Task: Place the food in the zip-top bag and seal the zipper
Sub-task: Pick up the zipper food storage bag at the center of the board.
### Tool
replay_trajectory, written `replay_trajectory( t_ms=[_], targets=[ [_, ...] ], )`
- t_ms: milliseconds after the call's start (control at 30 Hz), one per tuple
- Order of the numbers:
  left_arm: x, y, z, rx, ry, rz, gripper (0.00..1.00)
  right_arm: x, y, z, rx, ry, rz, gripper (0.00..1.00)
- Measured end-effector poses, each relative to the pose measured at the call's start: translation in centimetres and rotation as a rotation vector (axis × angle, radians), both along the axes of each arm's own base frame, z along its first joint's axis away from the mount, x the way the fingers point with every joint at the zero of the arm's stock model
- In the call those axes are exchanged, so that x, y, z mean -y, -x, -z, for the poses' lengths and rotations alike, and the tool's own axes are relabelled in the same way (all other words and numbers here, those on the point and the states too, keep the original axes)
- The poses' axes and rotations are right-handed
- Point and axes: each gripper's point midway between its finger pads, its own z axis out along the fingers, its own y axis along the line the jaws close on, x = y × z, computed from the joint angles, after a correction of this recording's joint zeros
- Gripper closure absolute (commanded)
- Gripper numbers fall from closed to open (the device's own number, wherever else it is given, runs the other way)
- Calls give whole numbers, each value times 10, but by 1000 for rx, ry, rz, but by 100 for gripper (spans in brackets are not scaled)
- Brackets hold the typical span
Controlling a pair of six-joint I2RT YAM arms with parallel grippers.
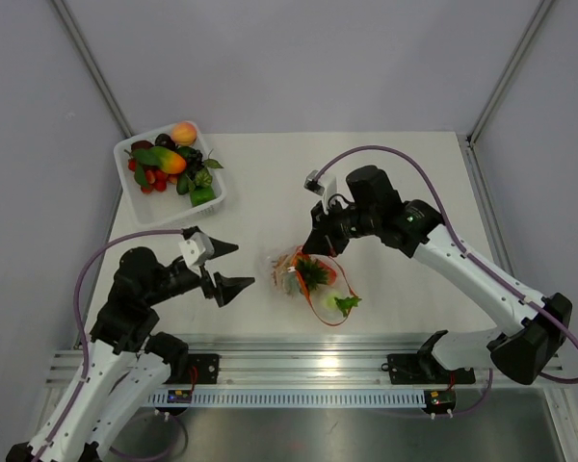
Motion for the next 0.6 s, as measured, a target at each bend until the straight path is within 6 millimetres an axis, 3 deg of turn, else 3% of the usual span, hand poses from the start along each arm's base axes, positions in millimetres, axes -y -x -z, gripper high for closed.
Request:
replay_trajectory(
  t_ms=[67,267,600],
  targets=[
    [2,6,9,27,-40,36,22,1,-1,-4,-9,-14,-8,100],
    [9,18,30,51,-127,132,25,0,3,-10,-25,-38,-36,100],
    [44,32,56,22,-221,274,28,-4,1,-3,-55,-31,-46,100]
  ],
)
